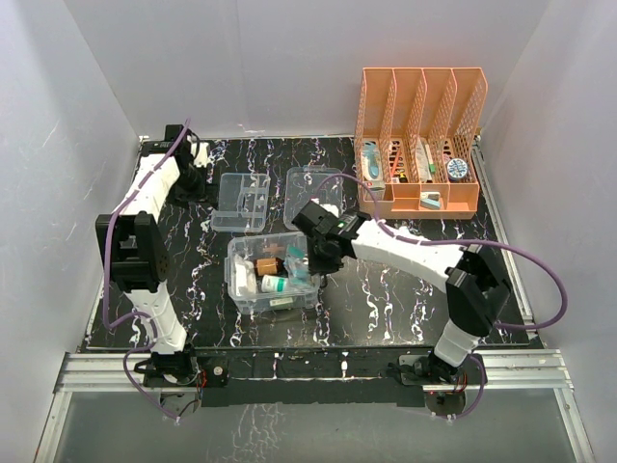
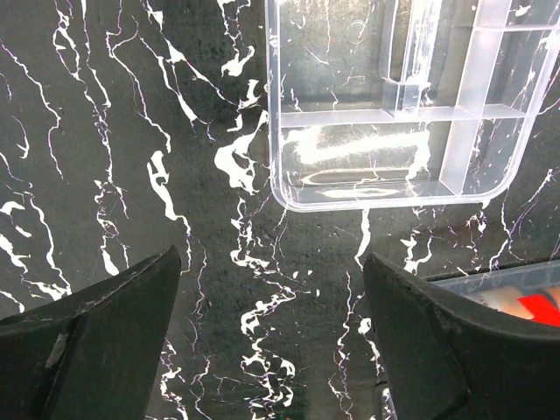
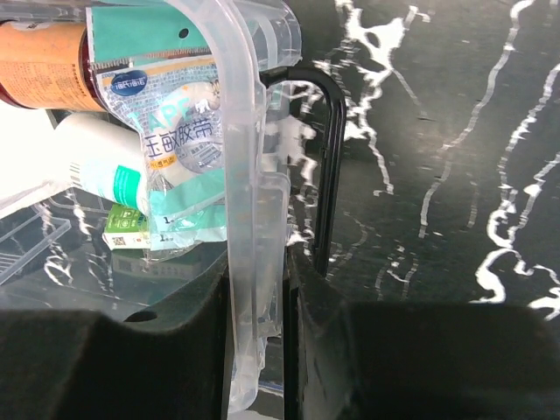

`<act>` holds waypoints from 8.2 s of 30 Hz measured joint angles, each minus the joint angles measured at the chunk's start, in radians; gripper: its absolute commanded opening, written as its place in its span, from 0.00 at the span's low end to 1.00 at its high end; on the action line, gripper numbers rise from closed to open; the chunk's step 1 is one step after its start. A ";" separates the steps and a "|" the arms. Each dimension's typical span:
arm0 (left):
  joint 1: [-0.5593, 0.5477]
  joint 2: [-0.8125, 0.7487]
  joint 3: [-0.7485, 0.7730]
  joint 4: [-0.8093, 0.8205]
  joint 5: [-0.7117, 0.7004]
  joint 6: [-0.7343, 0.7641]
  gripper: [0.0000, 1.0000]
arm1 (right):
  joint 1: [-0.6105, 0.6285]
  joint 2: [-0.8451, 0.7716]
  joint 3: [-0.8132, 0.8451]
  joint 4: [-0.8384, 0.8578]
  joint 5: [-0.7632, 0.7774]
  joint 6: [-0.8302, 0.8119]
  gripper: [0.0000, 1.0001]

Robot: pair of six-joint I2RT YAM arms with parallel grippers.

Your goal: Organize the medicine kit

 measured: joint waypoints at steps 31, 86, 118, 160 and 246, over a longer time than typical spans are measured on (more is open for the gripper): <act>0.019 0.366 0.278 0.064 -0.059 0.000 0.84 | 0.139 0.080 0.101 0.070 0.062 0.145 0.50; -0.350 0.275 0.805 -0.084 0.193 0.179 0.00 | 0.044 -0.532 -0.079 -0.249 0.557 0.466 0.58; -0.932 0.434 0.701 -0.201 0.309 0.424 0.00 | 0.003 -0.769 0.003 -0.443 0.911 0.629 0.55; -0.923 0.332 0.567 -0.005 0.213 0.289 0.74 | -0.001 -0.616 0.216 -0.299 0.948 0.308 0.59; -0.335 -0.409 0.051 0.030 0.297 0.087 0.99 | -0.775 0.141 -0.121 0.112 -0.037 -0.761 0.25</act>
